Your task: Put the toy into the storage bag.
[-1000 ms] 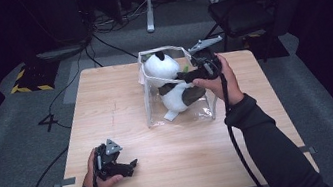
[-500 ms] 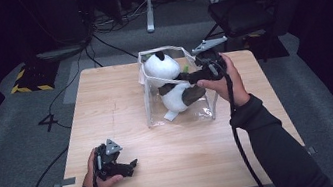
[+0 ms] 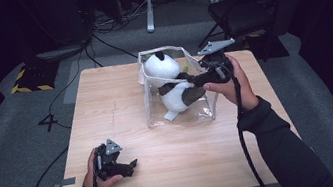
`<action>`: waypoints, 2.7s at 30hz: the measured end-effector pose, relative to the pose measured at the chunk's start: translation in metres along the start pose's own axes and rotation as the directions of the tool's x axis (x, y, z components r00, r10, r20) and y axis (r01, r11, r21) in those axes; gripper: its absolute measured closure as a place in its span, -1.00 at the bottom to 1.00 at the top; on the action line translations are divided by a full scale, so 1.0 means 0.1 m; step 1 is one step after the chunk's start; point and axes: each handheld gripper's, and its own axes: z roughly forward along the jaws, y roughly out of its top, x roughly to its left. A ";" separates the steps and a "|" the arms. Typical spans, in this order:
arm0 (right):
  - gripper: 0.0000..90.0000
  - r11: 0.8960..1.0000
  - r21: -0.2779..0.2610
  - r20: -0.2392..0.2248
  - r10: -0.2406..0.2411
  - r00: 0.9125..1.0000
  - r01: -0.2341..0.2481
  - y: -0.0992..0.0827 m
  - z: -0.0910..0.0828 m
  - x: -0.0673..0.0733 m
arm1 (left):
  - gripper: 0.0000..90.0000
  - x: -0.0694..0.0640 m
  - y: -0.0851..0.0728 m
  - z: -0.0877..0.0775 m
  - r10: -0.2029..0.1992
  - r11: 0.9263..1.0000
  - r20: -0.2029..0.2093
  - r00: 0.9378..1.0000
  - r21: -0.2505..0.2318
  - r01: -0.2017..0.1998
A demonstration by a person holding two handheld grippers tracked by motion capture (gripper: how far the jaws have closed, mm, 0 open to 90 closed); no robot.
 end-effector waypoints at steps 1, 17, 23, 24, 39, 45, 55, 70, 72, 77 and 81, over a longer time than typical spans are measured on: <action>-0.39 1.000 -0.003 -0.002 -0.003 1.000 0.003 -0.01 -0.02 0.00 | -0.99 0.00 0.00 0.00 0.000 1.000 0.000 1.000 0.000 0.000; -0.41 0.999 -0.015 -0.011 -0.035 0.999 0.035 -0.12 -0.22 0.01 | -0.99 0.00 0.00 0.00 0.000 1.000 0.000 1.000 -0.001 0.000; -0.42 0.999 -0.011 -0.012 -0.045 0.999 0.045 -0.17 -0.26 0.00 | -0.99 0.00 0.00 0.00 0.000 1.000 0.000 1.000 -0.001 0.000; -0.42 0.999 -0.009 -0.009 -0.047 0.999 0.047 -0.19 -0.27 0.00 | -0.99 0.00 0.00 0.00 0.000 1.000 0.000 1.000 -0.001 0.000; -0.43 0.997 -0.021 -0.037 -0.075 0.997 0.074 -0.35 -0.46 0.01 | -0.99 0.00 0.00 0.00 0.000 1.000 0.000 1.000 -0.001 0.000; -0.44 0.996 -0.003 -0.038 -0.094 0.995 0.094 -0.44 -0.51 0.04 | -0.99 0.00 0.00 0.00 0.000 1.000 0.000 1.000 -0.001 0.000; -0.44 0.995 0.004 -0.043 -0.103 0.994 0.103 -0.60 -0.57 0.05 | -0.99 0.00 0.00 0.00 0.000 1.000 0.000 1.000 -0.001 0.000; -0.45 0.992 0.007 -0.028 -0.124 0.992 0.125 -0.75 -0.66 0.05 | -0.99 0.00 0.00 0.00 0.000 1.000 0.000 1.000 -0.001 0.000; -0.45 0.993 0.005 -0.033 -0.120 0.992 0.121 -0.77 -0.67 0.05 | -0.99 0.00 0.00 0.00 -0.001 1.000 0.000 1.000 -0.001 0.001; -0.46 0.992 0.004 -0.033 -0.125 0.992 0.125 -0.82 -0.70 0.05 | -0.99 0.00 0.00 0.00 0.000 1.000 0.000 1.000 -0.001 0.000; -0.46 0.991 0.010 -0.031 -0.133 0.991 0.133 -0.87 -0.71 0.04 | -0.99 0.00 0.00 0.00 0.000 1.000 0.000 1.000 -0.001 0.000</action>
